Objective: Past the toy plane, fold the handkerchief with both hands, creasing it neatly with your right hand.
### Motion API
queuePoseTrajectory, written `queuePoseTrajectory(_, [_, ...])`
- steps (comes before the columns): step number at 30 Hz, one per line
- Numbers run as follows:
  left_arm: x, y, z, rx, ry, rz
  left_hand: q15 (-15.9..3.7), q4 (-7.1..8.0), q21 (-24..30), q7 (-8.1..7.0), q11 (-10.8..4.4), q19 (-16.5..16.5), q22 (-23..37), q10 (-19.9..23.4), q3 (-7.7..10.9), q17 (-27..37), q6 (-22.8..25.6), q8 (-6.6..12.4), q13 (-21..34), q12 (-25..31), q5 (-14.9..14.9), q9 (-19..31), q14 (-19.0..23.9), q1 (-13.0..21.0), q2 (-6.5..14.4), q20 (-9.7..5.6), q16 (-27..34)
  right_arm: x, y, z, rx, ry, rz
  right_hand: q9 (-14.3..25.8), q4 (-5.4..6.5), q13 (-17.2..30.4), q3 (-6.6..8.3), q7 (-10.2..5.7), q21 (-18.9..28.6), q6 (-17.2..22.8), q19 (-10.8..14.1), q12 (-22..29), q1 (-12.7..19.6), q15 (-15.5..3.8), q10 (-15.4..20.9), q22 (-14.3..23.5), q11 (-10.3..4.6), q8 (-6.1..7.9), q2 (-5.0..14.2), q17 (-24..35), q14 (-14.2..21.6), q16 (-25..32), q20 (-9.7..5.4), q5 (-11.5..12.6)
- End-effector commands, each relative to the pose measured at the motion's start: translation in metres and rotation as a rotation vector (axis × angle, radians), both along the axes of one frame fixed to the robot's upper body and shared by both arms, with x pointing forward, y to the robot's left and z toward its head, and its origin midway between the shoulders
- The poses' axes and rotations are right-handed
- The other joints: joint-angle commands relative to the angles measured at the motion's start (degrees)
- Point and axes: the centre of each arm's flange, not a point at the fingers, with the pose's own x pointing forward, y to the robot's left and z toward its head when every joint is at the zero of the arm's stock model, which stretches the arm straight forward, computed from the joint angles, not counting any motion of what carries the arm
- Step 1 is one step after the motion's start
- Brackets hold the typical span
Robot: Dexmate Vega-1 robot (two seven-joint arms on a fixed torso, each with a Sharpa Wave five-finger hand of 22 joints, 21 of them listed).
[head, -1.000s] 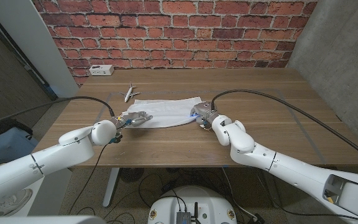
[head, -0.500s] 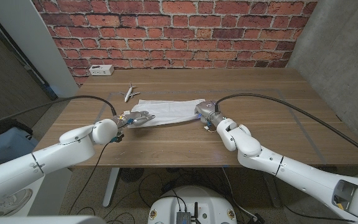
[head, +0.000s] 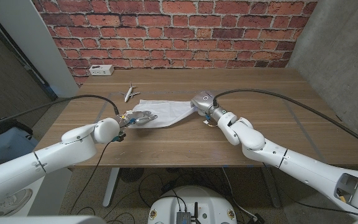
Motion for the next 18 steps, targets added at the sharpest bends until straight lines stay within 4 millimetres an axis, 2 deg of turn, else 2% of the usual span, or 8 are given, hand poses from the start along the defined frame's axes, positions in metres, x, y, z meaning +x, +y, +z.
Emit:
queuePoseTrajectory(1, [0.002, -0.002, 0.000, 0.007, 0.006, -0.005, -0.29, -0.18, -0.1, 0.01, -0.30, 0.4, 0.1, 0.4, -0.33, 0.1, 0.4, 0.25, 0.1, 0.2, 0.6, 0.2, 0.2, -0.5, -0.2, 0.01, 0.2, -0.001, 0.015, 0.024, -0.107, -0.071, 0.074, 0.4, -0.01, 0.4, -0.22, 0.02, 0.8, 0.3, -0.4, 0.3, 0.9, -8.19, 0.3, 0.2, 0.00, -0.21, 0.00, 0.4, 0.5, -0.4, -5.31, 0.0])
queuePoseTrajectory(3, [0.003, -0.002, 0.000, 0.006, 0.008, -0.006, -0.22, -0.23, -0.1, -0.02, -0.33, 0.4, 0.1, 0.4, -0.38, 0.1, 0.4, 0.24, 0.1, 0.2, 0.6, 0.2, 0.2, -0.5, -0.3, 0.07, 0.2, 0.000, 0.017, 0.027, -0.125, -0.079, 0.079, 0.4, 0.03, 0.5, -0.25, 0.01, 1.0, 0.4, -0.5, 0.4, 0.9, -8.19, 0.4, 0.2, -0.32, -0.23, 0.02, 0.5, 0.6, -0.4, -5.36, 0.0])
queuePoseTrajectory(18, [0.009, -0.002, 0.000, -0.001, 0.016, -0.010, -0.29, -0.53, -0.4, 0.00, -0.12, 0.5, 0.0, 0.5, -0.64, 0.0, 0.4, 0.17, 0.1, 0.1, 0.7, 0.2, 0.3, -0.5, -0.7, 0.12, 0.2, 0.009, 0.037, 0.053, -0.237, -0.149, 0.149, 0.6, 0.22, 1.1, -0.55, -0.08, 2.5, 0.5, -1.1, 0.6, 1.2, -8.21, 0.4, 0.1, -0.12, -0.54, -0.10, 1.1, 0.9, -1.1, -5.49, 0.0])
